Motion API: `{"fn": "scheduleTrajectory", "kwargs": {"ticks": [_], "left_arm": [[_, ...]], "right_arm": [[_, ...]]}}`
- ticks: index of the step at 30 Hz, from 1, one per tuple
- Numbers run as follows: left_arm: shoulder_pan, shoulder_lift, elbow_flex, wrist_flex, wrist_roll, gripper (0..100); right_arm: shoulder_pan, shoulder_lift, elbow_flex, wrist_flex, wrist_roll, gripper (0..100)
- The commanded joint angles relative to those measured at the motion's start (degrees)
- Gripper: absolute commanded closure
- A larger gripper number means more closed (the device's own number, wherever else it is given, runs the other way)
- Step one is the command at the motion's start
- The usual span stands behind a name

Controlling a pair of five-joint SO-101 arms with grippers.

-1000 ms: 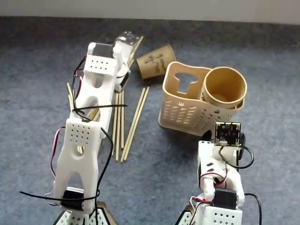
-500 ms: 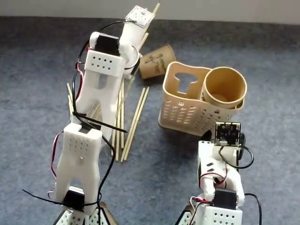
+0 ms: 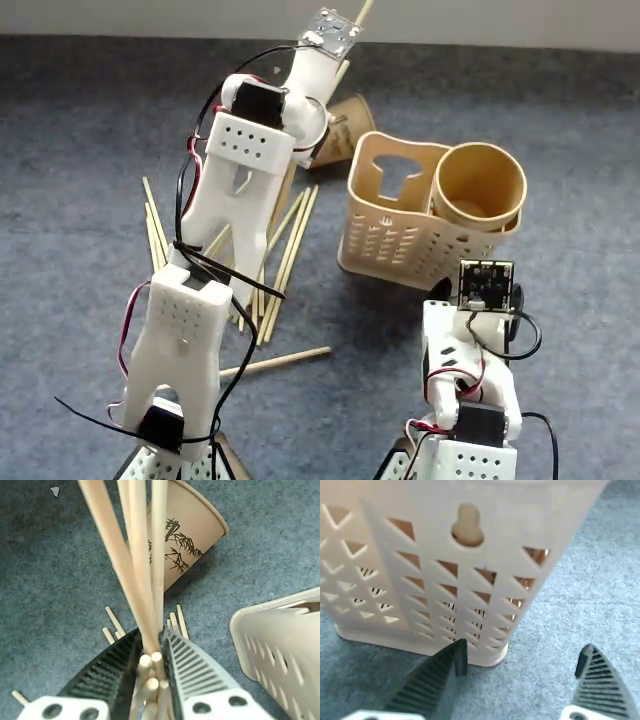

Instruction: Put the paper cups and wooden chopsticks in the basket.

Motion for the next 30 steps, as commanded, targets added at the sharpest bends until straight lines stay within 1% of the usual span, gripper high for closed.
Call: {"fn": "scheduleTrajectory", "kwargs": {"ticks": [1, 4, 7, 11, 16, 19, 22, 25, 30], "left_arm": [[0.8, -3.7, -2.5, -1.0, -1.4, 100], [0.7, -3.6, -2.0, 0.2, -3.3, 100], [-0.7, -2.2, -1.1, 6.9, -5.2, 100], [-3.9, 0.7, 4.2, 7.2, -5.5, 100], [-6.8, 1.1, 10.1, 7.3, -5.7, 100], [-7.1, -0.1, 16.6, 7.4, -10.5, 100], [-7.7, -2.5, 24.3, 7.4, -11.3, 100], [-8.1, -5.9, 32.1, 7.3, -14.6, 100], [-9.5, -11.1, 43.6, 7.1, -17.5, 100]], "right_arm": [[-0.3, -0.3, 4.2, -1.5, -0.2, 66.3], [-0.3, -0.3, 4.2, -1.5, -0.2, 66.3], [-0.3, -0.3, 4.2, -1.5, -0.2, 66.3], [-0.2, -0.3, 4.2, -1.5, -0.2, 66.3], [-0.2, -0.3, 4.2, -1.5, -0.2, 66.3], [-0.2, -0.3, 4.2, -1.6, -0.2, 66.3], [-0.2, -0.3, 4.2, -1.6, -0.2, 66.3], [-0.2, -0.3, 4.2, -2.6, -0.2, 66.3], [-0.1, -0.3, 4.3, -3.8, -0.2, 66.3]]}}
